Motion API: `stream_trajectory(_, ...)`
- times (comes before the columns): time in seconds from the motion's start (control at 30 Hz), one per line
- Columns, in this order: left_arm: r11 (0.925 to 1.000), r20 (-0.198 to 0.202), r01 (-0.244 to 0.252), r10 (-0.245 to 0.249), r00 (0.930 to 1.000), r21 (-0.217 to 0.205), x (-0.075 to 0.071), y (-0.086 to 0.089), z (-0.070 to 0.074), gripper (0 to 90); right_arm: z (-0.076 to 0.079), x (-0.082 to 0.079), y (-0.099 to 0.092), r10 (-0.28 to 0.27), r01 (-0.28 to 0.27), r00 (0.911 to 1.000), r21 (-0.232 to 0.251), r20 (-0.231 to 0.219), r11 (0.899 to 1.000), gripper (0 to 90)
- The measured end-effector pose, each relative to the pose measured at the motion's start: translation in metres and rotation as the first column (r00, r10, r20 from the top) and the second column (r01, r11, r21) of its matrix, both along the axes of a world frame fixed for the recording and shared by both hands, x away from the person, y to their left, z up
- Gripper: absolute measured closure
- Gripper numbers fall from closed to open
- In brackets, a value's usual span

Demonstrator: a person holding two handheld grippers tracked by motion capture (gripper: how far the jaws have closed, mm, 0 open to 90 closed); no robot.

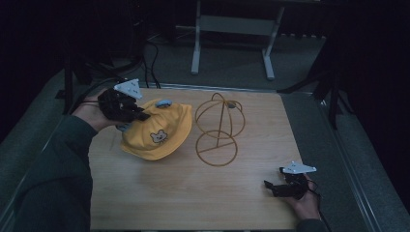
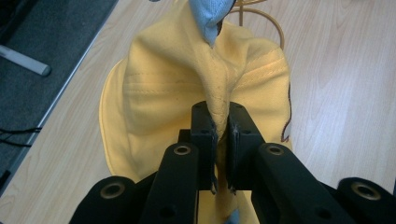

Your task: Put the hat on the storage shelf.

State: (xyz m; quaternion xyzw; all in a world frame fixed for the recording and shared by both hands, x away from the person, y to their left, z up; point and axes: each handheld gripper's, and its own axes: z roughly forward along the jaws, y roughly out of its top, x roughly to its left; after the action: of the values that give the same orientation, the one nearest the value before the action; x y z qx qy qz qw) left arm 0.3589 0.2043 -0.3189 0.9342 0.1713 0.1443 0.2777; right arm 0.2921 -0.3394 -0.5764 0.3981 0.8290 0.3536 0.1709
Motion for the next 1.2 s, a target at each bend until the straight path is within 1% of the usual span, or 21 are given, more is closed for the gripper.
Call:
stream_trajectory(0.23, 0.9998, 0.028, -0.006, 0.007, 0.9996, -0.02, 0.001, -0.001, 0.007, 83.2, 0.0, 0.0, 0.0, 0.002, -0.002, 1.0, 0.0, 0.0, 1.0, 11.4)
stream_trajectory(0.3, 0.9996, 0.029, -0.009, 0.01, 0.9995, -0.028, 0.001, -0.001, 0.008, 83.2, 0.0, 0.0, 0.0, 0.004, -0.004, 1.0, -0.001, 0.001, 1.0, 11.4)
stream_trajectory(0.47, 0.9996, 0.031, -0.011, 0.012, 0.9995, -0.025, 0.002, -0.001, 0.01, 83.2, 0.0, 0.0, 0.0, 0.002, -0.002, 1.0, 0.0, 0.0, 1.0, 11.4)
stream_trajectory(0.9, 0.9982, 0.047, -0.019, 0.022, 0.9987, -0.056, 0.006, 0.001, 0.021, 83.2, 0.0, 0.0, 0.0, 0.003, -0.003, 1.0, -0.002, -0.001, 1.0, 11.4)
stream_trajectory(1.1, 0.9972, 0.047, -0.018, 0.021, 0.9987, -0.072, 0.007, 0.001, 0.024, 83.2, 0.0, 0.0, 0.0, 0.003, -0.003, 1.0, -0.002, -0.001, 1.0, 11.4)
stream_trajectory(1.2, 0.9972, 0.049, -0.009, 0.013, 0.9987, -0.075, 0.006, 0.001, 0.027, 83.2, 0.0, 0.0, 0.0, 0.003, -0.003, 1.0, -0.003, -0.001, 1.0, 11.4)
